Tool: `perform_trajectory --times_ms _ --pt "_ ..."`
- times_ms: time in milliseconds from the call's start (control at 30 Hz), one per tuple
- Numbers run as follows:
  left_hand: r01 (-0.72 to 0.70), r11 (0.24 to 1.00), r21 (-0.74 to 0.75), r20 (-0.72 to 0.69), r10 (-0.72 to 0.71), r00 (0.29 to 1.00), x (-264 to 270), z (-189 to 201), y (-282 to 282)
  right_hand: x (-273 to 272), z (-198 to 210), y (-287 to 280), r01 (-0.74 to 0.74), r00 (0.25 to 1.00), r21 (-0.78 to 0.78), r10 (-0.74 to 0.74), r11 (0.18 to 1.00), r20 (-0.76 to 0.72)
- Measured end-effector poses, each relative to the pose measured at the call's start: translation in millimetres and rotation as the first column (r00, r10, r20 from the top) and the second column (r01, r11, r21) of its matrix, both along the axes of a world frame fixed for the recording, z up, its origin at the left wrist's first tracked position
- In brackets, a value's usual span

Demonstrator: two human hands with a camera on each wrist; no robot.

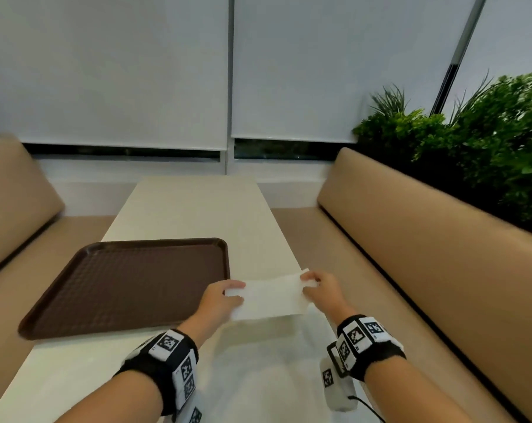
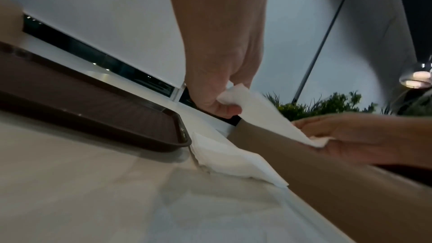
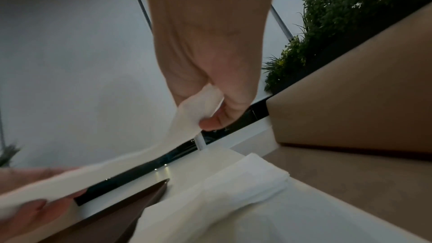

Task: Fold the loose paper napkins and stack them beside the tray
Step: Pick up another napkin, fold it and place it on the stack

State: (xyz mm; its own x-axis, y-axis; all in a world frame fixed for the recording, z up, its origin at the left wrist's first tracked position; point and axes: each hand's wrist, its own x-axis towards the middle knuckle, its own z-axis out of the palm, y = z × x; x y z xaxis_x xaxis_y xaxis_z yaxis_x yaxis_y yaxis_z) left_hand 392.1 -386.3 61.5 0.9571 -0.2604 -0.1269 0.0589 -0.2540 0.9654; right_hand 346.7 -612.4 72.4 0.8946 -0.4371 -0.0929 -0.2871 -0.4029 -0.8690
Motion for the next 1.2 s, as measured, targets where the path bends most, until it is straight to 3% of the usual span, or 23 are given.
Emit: perform_trajectory --times_ms 100,167,233,267,333,400,467,500,567,633,700,767,833,933,1067,1200 --pt "-0.068 0.990 0.125 0.130 0.051 0.990 25 -18 -24 24 -9 -15 0.036 0.999 -0.211 -0.043 0.977 -0.026" --pt "-0.079 0.966 0.247 0.161 0.039 0.986 37 -31 -34 34 -20 -19 -0.036 0.992 -0.408 -0.015 0.912 -0.122" --pt "-0.059 0.926 0.373 0.177 -0.009 0.984 45 -43 -41 40 -33 -20 -0.134 0.979 -0.502 0.035 0.854 -0.202" --pt "-0.032 0.879 0.476 0.182 -0.063 0.981 46 -47 -43 42 -40 -20 -0.174 0.969 -0.505 0.057 0.845 -0.239" --pt "-0.003 0.680 0.733 0.162 -0.172 0.972 45 -50 -45 42 -51 -19 -0.266 0.930 -0.507 0.080 0.820 -0.358" --pt "-0.003 0.525 0.851 0.149 -0.236 0.960 41 -51 -44 39 -60 -17 -0.367 0.864 -0.534 0.067 0.762 -0.499" --pt "0.024 0.466 0.884 0.128 -0.290 0.948 37 -50 -41 30 -59 -13 -0.409 0.819 -0.529 0.044 0.743 -0.572" --pt "0.035 0.462 0.886 0.121 -0.304 0.945 33 -46 -38 23 -56 -10 -0.391 0.835 -0.534 0.045 0.749 -0.548" --pt "0.036 0.520 0.853 0.148 -0.307 0.940 24 -35 -31 11 -43 0 -0.326 0.903 -0.522 0.097 0.788 -0.419" --pt "0.047 0.674 0.737 0.183 -0.266 0.946 7 -19 -17 -7 -33 12 -0.335 0.928 -0.440 0.209 0.833 -0.309" --pt "0.091 0.837 0.540 0.183 -0.222 0.958 -17 -4 8 -31 -27 29 -0.504 0.839 -0.333 0.360 0.797 -0.409" --pt "0.146 0.927 0.345 0.179 -0.217 0.960 -48 6 39 -53 -29 48 -0.653 0.689 -0.282 0.396 0.703 -0.606" --pt "0.163 0.963 0.215 0.181 -0.203 0.962 -83 13 73 -67 -34 66 -0.681 0.656 -0.342 0.331 0.648 -0.678" --pt "0.138 0.978 0.155 0.157 -0.163 0.974 -132 14 123 -78 -42 82 -0.606 0.729 -0.438 0.244 0.664 -0.639" --pt "0.081 0.992 0.096 0.114 -0.092 0.989 -193 7 187 -81 -42 85 -0.478 0.785 -0.395 0.180 0.785 -0.593" --pt "-0.084 0.995 0.058 0.046 0.081 0.996 -250 -1 243 -82 -34 80 -0.310 0.814 -0.272 0.106 0.911 -0.571"
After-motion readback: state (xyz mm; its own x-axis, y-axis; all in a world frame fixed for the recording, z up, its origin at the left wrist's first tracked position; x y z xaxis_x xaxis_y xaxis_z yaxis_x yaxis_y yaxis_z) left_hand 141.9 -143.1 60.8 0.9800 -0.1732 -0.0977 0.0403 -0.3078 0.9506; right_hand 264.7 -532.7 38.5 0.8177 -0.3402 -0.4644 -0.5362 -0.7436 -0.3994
